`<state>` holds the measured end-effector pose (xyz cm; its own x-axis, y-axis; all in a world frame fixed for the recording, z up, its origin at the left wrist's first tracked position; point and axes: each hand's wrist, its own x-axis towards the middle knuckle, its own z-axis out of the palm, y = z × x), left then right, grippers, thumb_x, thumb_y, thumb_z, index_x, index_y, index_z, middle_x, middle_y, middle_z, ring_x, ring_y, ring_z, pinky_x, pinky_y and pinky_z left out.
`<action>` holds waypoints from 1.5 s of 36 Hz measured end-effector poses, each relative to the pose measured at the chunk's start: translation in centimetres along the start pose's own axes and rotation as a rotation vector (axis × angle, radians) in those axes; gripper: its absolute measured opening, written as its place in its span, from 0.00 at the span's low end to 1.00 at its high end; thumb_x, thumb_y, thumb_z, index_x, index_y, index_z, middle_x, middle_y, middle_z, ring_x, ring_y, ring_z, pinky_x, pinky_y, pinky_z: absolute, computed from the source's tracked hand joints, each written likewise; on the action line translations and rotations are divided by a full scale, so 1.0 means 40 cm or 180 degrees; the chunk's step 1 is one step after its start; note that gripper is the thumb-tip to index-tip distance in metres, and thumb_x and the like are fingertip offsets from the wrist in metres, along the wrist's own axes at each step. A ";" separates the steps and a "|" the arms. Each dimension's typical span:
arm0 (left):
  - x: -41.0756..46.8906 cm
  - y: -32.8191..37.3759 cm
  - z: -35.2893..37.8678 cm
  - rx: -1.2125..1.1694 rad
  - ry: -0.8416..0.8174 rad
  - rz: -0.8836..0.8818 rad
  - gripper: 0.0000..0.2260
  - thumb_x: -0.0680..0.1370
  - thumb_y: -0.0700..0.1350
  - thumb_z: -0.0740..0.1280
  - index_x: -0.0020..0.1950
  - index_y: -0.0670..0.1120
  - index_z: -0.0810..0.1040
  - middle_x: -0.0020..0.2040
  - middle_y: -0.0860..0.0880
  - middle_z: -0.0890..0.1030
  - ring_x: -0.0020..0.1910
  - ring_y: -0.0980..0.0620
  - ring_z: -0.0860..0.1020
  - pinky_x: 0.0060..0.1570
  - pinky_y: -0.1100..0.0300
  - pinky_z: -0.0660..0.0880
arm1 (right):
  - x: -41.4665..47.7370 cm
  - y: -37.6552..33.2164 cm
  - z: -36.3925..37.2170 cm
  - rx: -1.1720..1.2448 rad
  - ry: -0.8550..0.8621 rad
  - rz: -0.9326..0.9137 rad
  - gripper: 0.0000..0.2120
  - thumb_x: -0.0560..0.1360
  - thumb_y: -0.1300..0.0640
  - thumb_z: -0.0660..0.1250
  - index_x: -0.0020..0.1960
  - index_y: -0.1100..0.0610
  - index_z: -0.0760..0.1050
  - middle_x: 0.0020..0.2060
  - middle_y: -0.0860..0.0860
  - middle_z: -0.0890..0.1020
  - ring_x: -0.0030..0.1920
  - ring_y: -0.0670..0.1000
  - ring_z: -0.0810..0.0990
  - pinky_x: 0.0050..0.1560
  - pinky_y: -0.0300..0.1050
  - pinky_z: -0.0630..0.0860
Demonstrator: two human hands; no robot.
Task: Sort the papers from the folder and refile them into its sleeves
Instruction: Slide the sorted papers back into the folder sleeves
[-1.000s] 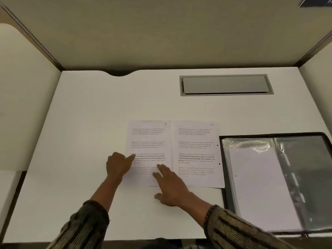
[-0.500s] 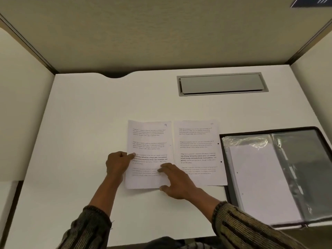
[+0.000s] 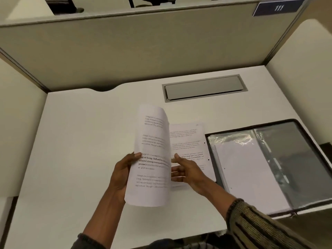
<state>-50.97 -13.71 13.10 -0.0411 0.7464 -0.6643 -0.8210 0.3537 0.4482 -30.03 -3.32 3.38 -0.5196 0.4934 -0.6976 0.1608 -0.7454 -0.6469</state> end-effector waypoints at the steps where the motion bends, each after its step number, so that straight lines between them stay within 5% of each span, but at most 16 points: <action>1: -0.001 -0.018 0.019 -0.0004 -0.0142 -0.0049 0.25 0.71 0.43 0.74 0.68 0.38 0.81 0.61 0.36 0.84 0.55 0.34 0.85 0.50 0.42 0.83 | -0.012 0.001 -0.014 0.0180 -0.0096 0.0042 0.28 0.77 0.36 0.71 0.65 0.58 0.81 0.54 0.60 0.87 0.53 0.60 0.86 0.62 0.58 0.81; 4: 0.000 -0.079 0.080 0.0070 -0.0314 -0.0125 0.21 0.79 0.42 0.64 0.71 0.36 0.79 0.66 0.32 0.81 0.59 0.31 0.83 0.54 0.39 0.83 | -0.051 0.006 -0.067 0.0694 -0.0188 -0.0018 0.25 0.76 0.47 0.76 0.68 0.60 0.81 0.60 0.62 0.84 0.57 0.60 0.84 0.66 0.60 0.77; 6: 0.011 -0.121 0.111 0.0243 -0.0359 -0.0045 0.21 0.83 0.41 0.60 0.75 0.36 0.74 0.71 0.30 0.76 0.68 0.28 0.77 0.66 0.33 0.76 | -0.079 0.007 -0.113 0.0911 -0.0055 -0.0238 0.24 0.74 0.58 0.77 0.68 0.61 0.80 0.63 0.61 0.84 0.61 0.60 0.84 0.70 0.62 0.76; 9: 0.038 -0.179 0.156 0.0656 -0.0339 0.0107 0.28 0.79 0.44 0.73 0.76 0.34 0.72 0.73 0.30 0.74 0.73 0.30 0.74 0.75 0.31 0.67 | -0.130 -0.003 -0.200 0.0950 0.0287 -0.0596 0.22 0.73 0.65 0.77 0.66 0.62 0.82 0.62 0.61 0.84 0.63 0.64 0.83 0.69 0.63 0.76; 11: 0.048 -0.217 0.190 0.0859 -0.0195 0.0161 0.30 0.77 0.46 0.78 0.74 0.34 0.74 0.71 0.33 0.78 0.71 0.34 0.77 0.75 0.35 0.70 | -0.176 -0.018 -0.270 0.0863 0.0562 -0.0752 0.21 0.72 0.65 0.78 0.64 0.62 0.82 0.59 0.61 0.86 0.60 0.63 0.85 0.63 0.60 0.81; 16: 0.063 -0.347 0.292 0.1487 -0.0025 0.0099 0.16 0.82 0.45 0.72 0.69 0.44 0.83 0.67 0.44 0.84 0.67 0.42 0.82 0.69 0.44 0.76 | -0.300 -0.053 -0.457 0.0634 0.1028 -0.1154 0.21 0.72 0.63 0.79 0.64 0.60 0.82 0.57 0.56 0.87 0.56 0.59 0.87 0.52 0.52 0.84; 26: 0.082 -0.631 0.489 0.2356 0.0129 0.0055 0.15 0.77 0.27 0.72 0.62 0.36 0.81 0.56 0.40 0.88 0.56 0.39 0.87 0.56 0.46 0.85 | -0.483 -0.056 -0.794 0.0656 0.1679 -0.1453 0.16 0.72 0.63 0.79 0.59 0.59 0.84 0.51 0.53 0.89 0.50 0.55 0.89 0.45 0.49 0.85; 33: 0.104 -0.726 0.577 0.2484 0.0590 0.0358 0.14 0.75 0.29 0.76 0.58 0.31 0.78 0.46 0.35 0.87 0.46 0.38 0.88 0.45 0.52 0.87 | -0.520 -0.050 -0.923 0.0603 0.1773 -0.1448 0.16 0.73 0.63 0.79 0.60 0.58 0.84 0.53 0.53 0.88 0.53 0.56 0.88 0.55 0.57 0.84; 44: 0.191 -0.713 0.639 0.2655 0.0678 0.0535 0.06 0.80 0.36 0.73 0.56 0.37 0.83 0.46 0.39 0.88 0.47 0.41 0.89 0.56 0.45 0.84 | -0.460 -0.121 -1.010 0.0539 0.1771 -0.1423 0.17 0.73 0.63 0.79 0.61 0.57 0.83 0.53 0.51 0.88 0.52 0.54 0.88 0.50 0.53 0.85; 51: 0.293 -0.691 0.689 0.2983 0.0153 0.0391 0.07 0.81 0.39 0.73 0.53 0.35 0.82 0.45 0.37 0.88 0.47 0.39 0.88 0.53 0.45 0.84 | -0.427 -0.196 -1.088 0.0389 0.1730 -0.1238 0.16 0.74 0.63 0.78 0.62 0.57 0.83 0.54 0.52 0.88 0.54 0.57 0.88 0.53 0.57 0.84; 54: 0.340 -0.692 0.711 0.2809 0.0166 0.0430 0.09 0.79 0.40 0.75 0.51 0.34 0.81 0.44 0.35 0.87 0.46 0.36 0.88 0.50 0.44 0.83 | -0.417 -0.234 -1.117 0.0361 0.1786 -0.1202 0.15 0.74 0.64 0.78 0.61 0.58 0.83 0.53 0.51 0.89 0.52 0.55 0.88 0.48 0.50 0.85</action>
<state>-12.62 2.69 8.68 -0.1493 0.7941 -0.5891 -0.0711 0.5856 0.8074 14.64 15.47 7.32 -0.0044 0.8635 -0.5044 -0.0507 -0.5039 -0.8622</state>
